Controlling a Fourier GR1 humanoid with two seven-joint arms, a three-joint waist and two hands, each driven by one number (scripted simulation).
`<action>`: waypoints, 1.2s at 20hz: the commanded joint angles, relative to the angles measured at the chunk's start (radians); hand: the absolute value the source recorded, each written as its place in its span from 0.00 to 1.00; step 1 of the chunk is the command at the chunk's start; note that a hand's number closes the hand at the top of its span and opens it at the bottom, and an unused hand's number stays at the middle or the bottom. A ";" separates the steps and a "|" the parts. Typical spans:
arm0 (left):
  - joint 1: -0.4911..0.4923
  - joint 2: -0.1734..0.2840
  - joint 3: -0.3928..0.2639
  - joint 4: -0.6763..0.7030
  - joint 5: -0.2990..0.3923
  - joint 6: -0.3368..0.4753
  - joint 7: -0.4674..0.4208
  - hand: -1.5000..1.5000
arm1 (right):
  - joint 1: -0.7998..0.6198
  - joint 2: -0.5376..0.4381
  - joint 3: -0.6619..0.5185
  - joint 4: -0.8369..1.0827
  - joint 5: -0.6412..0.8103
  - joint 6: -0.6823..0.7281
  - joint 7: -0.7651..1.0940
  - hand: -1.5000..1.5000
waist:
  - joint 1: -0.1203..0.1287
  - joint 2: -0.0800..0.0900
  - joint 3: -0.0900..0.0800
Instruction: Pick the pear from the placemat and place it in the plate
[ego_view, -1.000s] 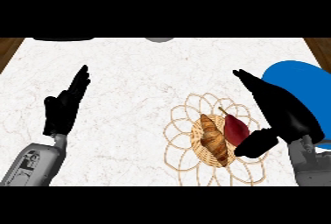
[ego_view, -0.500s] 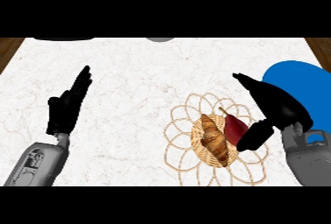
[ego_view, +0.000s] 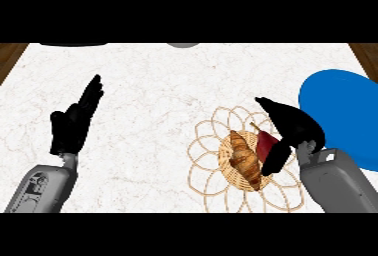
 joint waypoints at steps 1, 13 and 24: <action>-0.077 -0.043 0.016 0.060 -0.037 0.019 0.023 0.50 | 0.028 0.006 -0.010 0.057 0.038 0.032 -0.079 0.00 | -0.005 0.001 0.000; -0.038 -0.084 0.044 0.007 -0.090 -0.023 0.036 0.50 | 0.110 0.045 -0.066 0.151 0.185 0.006 -0.213 0.00 | -0.006 0.000 0.000; 0.012 -0.079 0.098 -0.056 -0.086 -0.089 0.049 0.50 | 0.048 0.114 -0.100 0.251 0.354 -0.142 -0.341 1.00 | -0.001 0.000 0.000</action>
